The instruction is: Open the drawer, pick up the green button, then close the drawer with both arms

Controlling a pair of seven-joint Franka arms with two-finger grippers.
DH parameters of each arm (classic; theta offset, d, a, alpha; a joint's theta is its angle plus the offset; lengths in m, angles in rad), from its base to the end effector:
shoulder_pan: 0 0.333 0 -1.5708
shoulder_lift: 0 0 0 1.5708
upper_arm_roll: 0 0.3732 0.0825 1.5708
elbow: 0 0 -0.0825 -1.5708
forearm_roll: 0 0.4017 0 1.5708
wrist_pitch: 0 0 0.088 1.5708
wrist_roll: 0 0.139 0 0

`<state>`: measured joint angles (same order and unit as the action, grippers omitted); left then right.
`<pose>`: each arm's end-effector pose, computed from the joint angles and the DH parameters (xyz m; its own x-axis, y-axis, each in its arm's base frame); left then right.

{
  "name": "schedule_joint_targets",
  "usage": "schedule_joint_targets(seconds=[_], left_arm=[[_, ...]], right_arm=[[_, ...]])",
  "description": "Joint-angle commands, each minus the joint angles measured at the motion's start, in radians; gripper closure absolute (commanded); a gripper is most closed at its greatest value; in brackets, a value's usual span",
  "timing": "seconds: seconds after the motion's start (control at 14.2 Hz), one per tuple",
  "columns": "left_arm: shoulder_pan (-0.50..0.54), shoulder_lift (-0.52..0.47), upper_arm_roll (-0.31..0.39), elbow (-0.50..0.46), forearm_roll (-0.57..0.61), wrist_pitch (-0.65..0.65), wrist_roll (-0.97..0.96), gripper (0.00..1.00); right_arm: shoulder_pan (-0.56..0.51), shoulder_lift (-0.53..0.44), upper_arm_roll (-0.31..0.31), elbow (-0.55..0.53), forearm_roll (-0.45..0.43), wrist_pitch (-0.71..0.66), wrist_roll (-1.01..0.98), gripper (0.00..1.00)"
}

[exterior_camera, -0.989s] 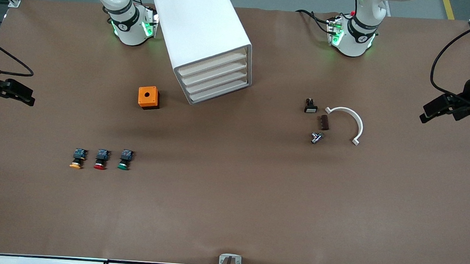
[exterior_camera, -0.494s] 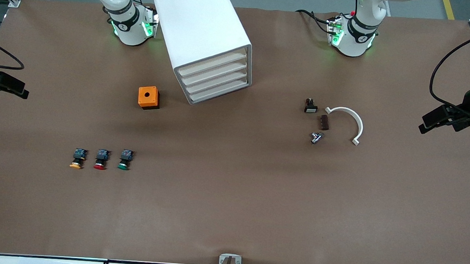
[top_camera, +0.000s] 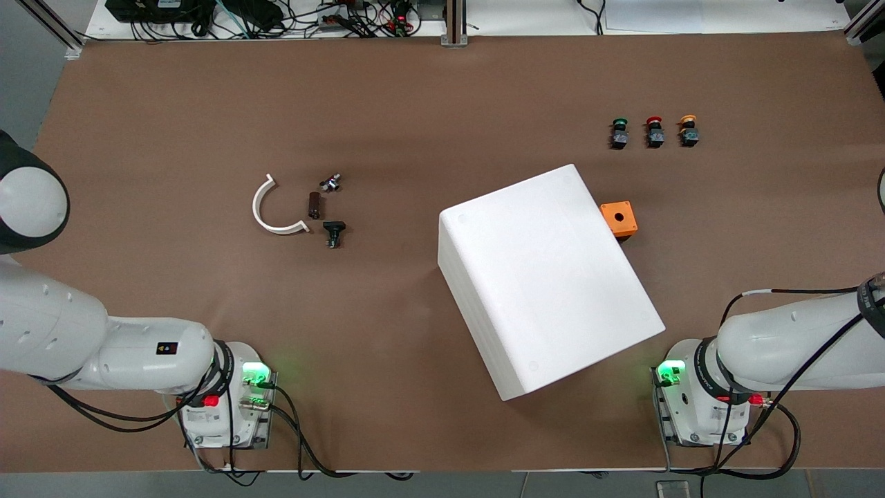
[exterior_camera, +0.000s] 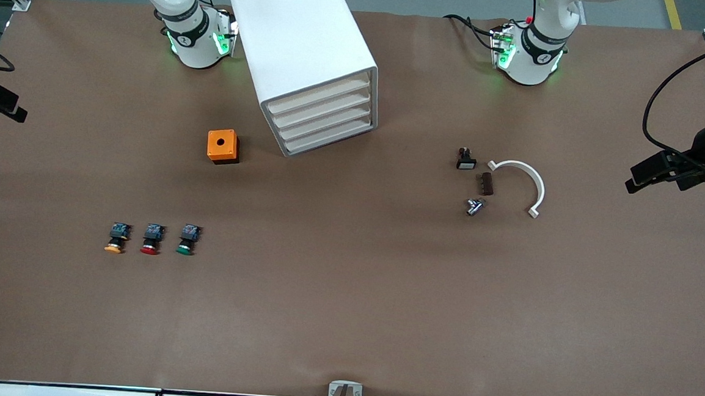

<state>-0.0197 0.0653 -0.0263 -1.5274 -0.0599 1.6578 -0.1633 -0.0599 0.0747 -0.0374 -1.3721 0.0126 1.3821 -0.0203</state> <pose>0.6060 -0.0352 0.6410 0.9910 0.1221 0.0540 0.1182 -0.9904 0.0713 0.5749 -0.0531 0.6862 0.9951 -0.0744 -0.0644 -0.0753 -0.9971 -0.0110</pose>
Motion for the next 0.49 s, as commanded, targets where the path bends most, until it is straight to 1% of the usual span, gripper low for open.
schedule_joint_targets(seconds=[0.0, 0.21, 0.42], left_arm=[[-0.002, -0.004, -0.007, 0.018, 0.023, -0.024, -0.002, 0.01], [-0.002, -0.004, -0.009, 0.018, 0.023, -0.024, -0.002, 0.01], [0.000, -0.004, -0.009, 0.018, 0.022, -0.026, -0.001, 0.01]], right_arm=[[0.003, -0.048, 0.005, -0.042, 0.006, -0.011, -0.010, 0.00], [0.003, -0.084, 0.005, -0.094, 0.006, -0.005, -0.012, 0.00], [0.019, -0.142, 0.005, -0.171, 0.006, 0.021, -0.012, 0.00]])
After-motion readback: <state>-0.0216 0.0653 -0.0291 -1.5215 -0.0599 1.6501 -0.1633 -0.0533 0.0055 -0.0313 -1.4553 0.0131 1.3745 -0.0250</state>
